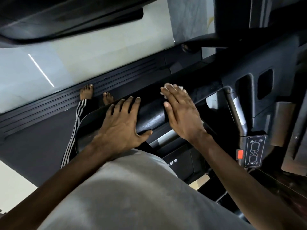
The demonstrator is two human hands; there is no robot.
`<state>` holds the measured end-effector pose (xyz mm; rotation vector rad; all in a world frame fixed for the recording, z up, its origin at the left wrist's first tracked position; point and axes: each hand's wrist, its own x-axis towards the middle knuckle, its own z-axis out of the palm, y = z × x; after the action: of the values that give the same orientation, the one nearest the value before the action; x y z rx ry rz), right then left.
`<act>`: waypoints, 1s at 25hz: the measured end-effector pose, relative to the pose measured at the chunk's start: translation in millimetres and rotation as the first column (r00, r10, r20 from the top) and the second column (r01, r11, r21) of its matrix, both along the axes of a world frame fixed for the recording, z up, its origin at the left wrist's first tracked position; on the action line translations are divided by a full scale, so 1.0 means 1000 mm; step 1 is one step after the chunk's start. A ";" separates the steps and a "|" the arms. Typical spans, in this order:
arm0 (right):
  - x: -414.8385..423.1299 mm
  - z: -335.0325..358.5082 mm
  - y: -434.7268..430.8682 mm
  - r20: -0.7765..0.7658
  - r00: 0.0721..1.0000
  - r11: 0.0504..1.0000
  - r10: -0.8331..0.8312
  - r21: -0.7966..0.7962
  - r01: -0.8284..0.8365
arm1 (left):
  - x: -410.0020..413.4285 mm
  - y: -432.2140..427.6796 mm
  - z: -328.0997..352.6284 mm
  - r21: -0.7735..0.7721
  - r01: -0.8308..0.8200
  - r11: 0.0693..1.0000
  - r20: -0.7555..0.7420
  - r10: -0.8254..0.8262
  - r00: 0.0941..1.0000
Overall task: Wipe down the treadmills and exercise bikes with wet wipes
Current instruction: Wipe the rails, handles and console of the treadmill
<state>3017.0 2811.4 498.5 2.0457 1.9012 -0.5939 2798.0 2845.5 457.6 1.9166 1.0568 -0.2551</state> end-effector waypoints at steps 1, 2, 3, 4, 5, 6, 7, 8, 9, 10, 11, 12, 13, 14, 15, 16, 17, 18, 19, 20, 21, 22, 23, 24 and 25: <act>0.009 0.003 -0.005 -0.001 1.000 0.999 -0.031 0.033 0.031 | 0.004 -0.002 0.000 0.019 0.012 1.000 -0.014 -0.011 1.000; 0.019 0.005 -0.006 0.013 0.994 0.992 -0.107 0.076 0.105 | 0.007 -0.003 -0.001 0.032 0.022 0.999 -0.033 -0.021 0.999; 0.025 0.006 -0.006 0.010 0.978 0.971 -0.209 0.119 0.206 | 0.011 -0.003 -0.001 0.042 0.030 0.999 -0.053 -0.027 0.998; 0.023 0.005 -0.007 -0.031 0.953 0.940 -0.301 0.156 0.302 | 0.014 -0.004 -0.002 0.046 0.034 0.998 -0.070 -0.031 0.997; 0.016 0.005 -0.009 -0.086 0.935 0.917 -0.343 0.183 0.354 | 0.017 -0.005 -0.001 0.048 0.032 0.998 -0.079 -0.028 0.996; 0.006 0.003 -0.014 -0.114 0.939 0.920 -0.325 0.193 0.342 | 0.020 -0.005 -0.001 0.048 0.023 0.999 -0.081 -0.019 0.997; -0.001 0.004 -0.021 -0.116 0.955 0.940 -0.272 0.178 0.290 | 0.023 -0.006 0.000 0.050 0.012 0.999 -0.081 -0.007 0.997; 0.002 0.005 -0.025 -0.090 0.973 0.963 -0.210 0.150 0.222 | 0.026 -0.007 0.001 0.048 0.004 0.999 -0.084 0.001 0.996; 0.013 0.008 -0.025 -0.039 0.983 0.975 -0.179 0.125 0.182 | 0.028 -0.007 0.003 0.046 -0.001 0.999 -0.089 0.005 0.996; 0.027 0.010 -0.023 0.030 0.980 0.975 -0.196 0.117 0.192 | 0.029 -0.007 0.003 0.046 -0.006 0.999 -0.090 0.010 0.996; 0.039 0.010 -0.019 0.090 0.964 0.963 -0.251 0.123 0.239 | 0.031 -0.007 0.003 0.047 -0.014 0.999 -0.083 0.017 0.996; 0.047 0.010 -0.016 0.111 0.943 0.945 -0.314 0.131 0.300 | 0.034 -0.007 0.003 0.047 -0.021 0.999 -0.074 0.024 0.997; 0.047 0.008 -0.015 0.080 0.932 0.930 -0.354 0.139 0.341 | 0.036 -0.007 0.003 0.045 -0.025 0.999 -0.064 0.028 0.998; 0.040 0.007 -0.016 0.024 0.934 0.926 -0.355 0.144 0.349 | 0.040 -0.007 0.003 0.041 -0.029 0.999 -0.052 0.031 0.998; 0.031 0.007 -0.020 -0.031 0.943 0.933 -0.331 0.139 0.332 | 0.044 -0.006 0.003 0.044 -0.034 0.998 -0.042 0.036 0.998; 0.025 0.007 -0.025 -0.068 0.953 0.946 -0.294 0.123 0.301 | 0.048 -0.006 0.004 0.056 -0.044 0.997 -0.037 0.046 0.998; 0.025 0.009 -0.029 -0.072 0.967 0.963 -0.244 0.099 0.250 | 0.052 -0.006 0.005 0.070 -0.056 0.996 -0.032 0.058 0.998; 0.032 0.010 -0.029 -0.038 0.981 0.978 -0.188 0.083 0.191 | 0.054 -0.006 0.005 0.076 -0.065 0.995 -0.030 0.067 0.997; 0.041 0.010 -0.025 0.019 0.989 0.986 -0.147 0.076 0.145 | 0.056 -0.006 0.004 0.078 -0.075 0.994 -0.029 0.077 0.997; 0.053 0.009 -0.022 0.065 0.987 0.987 -0.144 0.081 0.139 | 0.059 -0.007 0.005 0.087 -0.085 0.993 -0.033 0.088 0.996; 0.063 0.008 -0.017 0.087 0.978 0.978 -0.191 0.096 0.183 | 0.062 -0.008 0.005 0.101 -0.093 0.991 -0.042 0.097 0.994; 0.067 0.006 -0.010 0.090 0.962 0.962 -0.258 0.112 0.248 | 0.061 -0.008 0.003 0.110 -0.104 0.988 -0.040 0.109 0.993; 0.066 0.004 -0.007 0.067 0.952 0.949 -0.298 0.127 0.288 | 0.061 -0.008 0.003 0.126 -0.116 0.985 -0.033 0.121 0.992; 0.063 0.004 -0.009 0.022 0.960 0.953 -0.279 0.129 0.274 | 0.063 -0.011 0.004 0.143 -0.134 0.981 -0.018 0.138 0.990; 0.058 0.004 -0.016 -0.033 0.979 0.973 -0.201 0.112 0.203 | 0.063 -0.013 0.003 0.160 -0.152 0.975 0.007 0.153 0.988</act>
<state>3075.5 2795.3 502.4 2.3347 1.7896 -0.5659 2861.5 2832.8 461.0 1.9649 1.2540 -0.0908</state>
